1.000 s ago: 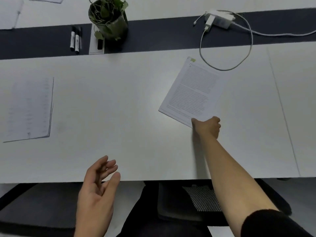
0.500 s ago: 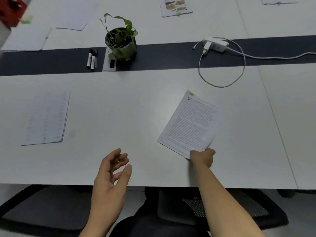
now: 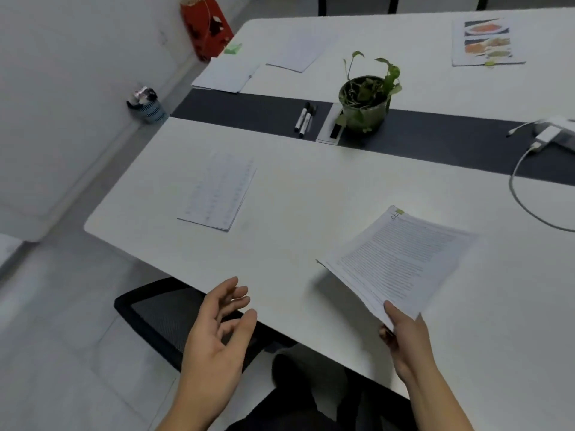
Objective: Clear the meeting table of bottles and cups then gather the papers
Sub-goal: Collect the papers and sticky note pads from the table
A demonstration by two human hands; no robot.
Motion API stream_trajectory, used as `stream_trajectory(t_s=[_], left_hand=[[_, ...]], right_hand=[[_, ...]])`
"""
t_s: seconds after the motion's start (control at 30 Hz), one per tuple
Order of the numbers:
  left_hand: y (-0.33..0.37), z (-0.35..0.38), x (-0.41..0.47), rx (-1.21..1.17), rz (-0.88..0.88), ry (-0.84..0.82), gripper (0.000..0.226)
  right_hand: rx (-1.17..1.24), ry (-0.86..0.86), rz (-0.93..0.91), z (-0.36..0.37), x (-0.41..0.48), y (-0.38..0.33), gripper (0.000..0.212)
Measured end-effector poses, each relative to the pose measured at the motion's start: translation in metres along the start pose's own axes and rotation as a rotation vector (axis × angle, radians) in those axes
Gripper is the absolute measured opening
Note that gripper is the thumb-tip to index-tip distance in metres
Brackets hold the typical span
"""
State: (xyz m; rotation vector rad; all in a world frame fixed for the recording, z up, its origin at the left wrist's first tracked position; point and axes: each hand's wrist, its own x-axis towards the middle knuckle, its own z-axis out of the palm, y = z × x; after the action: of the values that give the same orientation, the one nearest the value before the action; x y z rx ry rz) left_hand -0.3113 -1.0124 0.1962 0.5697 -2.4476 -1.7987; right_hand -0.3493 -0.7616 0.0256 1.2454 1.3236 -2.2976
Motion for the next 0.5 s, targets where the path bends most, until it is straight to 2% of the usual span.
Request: stream_trajectory(t_s=[0.1,0.23,0.33,0.5], left_hand=[[-0.014,-0.029,0.029,0.011,-0.012,0.071,0.045],[-0.05,-0.068,0.109,0.188,-0.03,0.031,0.043],[-0.084,-0.093,0.198,0.368,-0.052,-0.039,0.05],[-0.144,-0.118,0.37,0.606,-0.212,-0.064,0.081]], right_hand=[[-0.056,-0.096,-0.022,0.043,-0.003,-0.003,0.038],[-0.154,-0.137,-0.103,0.098,-0.001,0.0,0.038],[-0.196,-0.072,-0.147,0.132,-0.006,0.005,0.034],[-0.202,0.087,-0.183,0.186,-0.014,0.024,0.027]])
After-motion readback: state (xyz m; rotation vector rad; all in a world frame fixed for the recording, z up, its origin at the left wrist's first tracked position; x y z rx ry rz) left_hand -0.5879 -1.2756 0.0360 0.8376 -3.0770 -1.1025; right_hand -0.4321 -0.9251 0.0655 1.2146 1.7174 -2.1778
